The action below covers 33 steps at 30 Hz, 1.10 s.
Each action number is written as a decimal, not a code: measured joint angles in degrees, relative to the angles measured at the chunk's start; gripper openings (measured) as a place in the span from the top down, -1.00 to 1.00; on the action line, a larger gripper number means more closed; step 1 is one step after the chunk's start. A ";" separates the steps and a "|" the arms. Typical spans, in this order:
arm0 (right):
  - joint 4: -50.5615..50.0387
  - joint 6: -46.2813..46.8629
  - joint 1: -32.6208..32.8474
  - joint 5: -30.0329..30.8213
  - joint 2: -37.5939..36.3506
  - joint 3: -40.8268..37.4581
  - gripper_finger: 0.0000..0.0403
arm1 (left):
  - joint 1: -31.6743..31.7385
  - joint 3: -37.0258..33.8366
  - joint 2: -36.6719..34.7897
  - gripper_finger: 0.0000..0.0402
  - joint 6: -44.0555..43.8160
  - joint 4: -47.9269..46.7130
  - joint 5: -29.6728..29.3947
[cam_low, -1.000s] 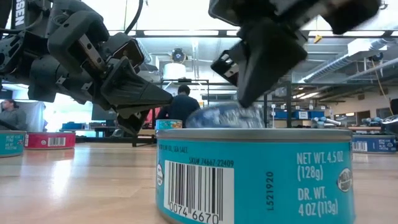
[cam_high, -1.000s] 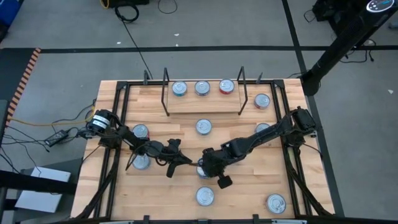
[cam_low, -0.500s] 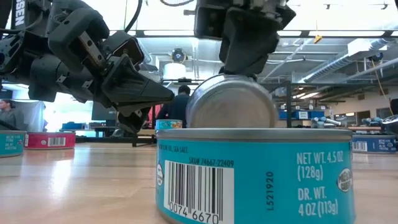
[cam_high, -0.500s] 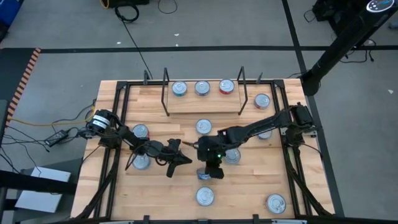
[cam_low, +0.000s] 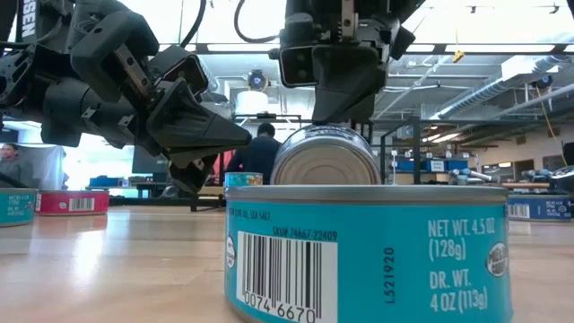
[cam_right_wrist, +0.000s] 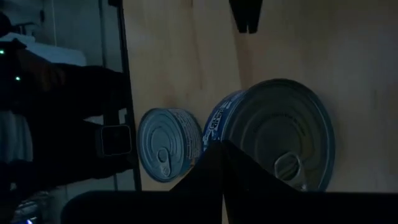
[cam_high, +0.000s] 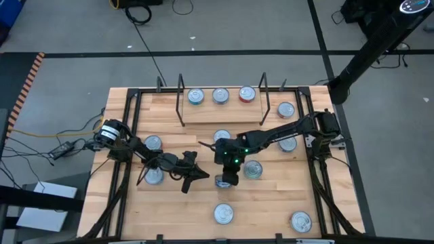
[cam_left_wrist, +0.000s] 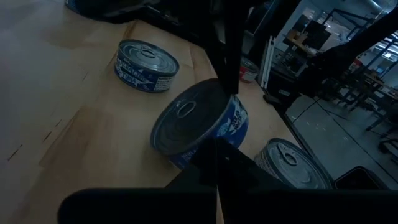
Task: Stack canned seafood by type on shelf
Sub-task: Put the center blue tuna can on the shelf
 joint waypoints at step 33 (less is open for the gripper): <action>0.95 7.46 -6.35 -11.78 -0.02 -2.70 0.98 | 0.00 0.00 0.00 1.00 -1.27 0.37 -0.02</action>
